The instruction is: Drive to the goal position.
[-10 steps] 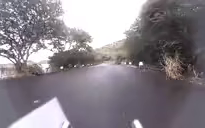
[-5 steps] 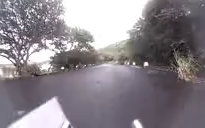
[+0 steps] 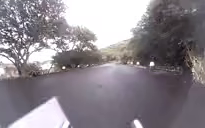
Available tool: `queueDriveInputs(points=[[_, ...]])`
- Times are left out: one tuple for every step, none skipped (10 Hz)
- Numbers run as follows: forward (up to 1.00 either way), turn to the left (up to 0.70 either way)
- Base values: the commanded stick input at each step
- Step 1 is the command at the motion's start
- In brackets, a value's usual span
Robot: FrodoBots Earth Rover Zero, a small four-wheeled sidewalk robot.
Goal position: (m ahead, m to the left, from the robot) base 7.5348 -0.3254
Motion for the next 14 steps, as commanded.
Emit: queueDriveInputs(points=[[1.0, -0.4], [1.0, -0.4], [1.0, -0.09], [1.0, 0.0], [1.0, 0.0], [1.0, 0.0], [1.0, 0.0], [1.0, 0.0], [1.0, 0.0], [1.0, 0.0], [1.0, 0.0], [1.0, 0.0], [1.0, 0.0], [1.0, 0.0]])
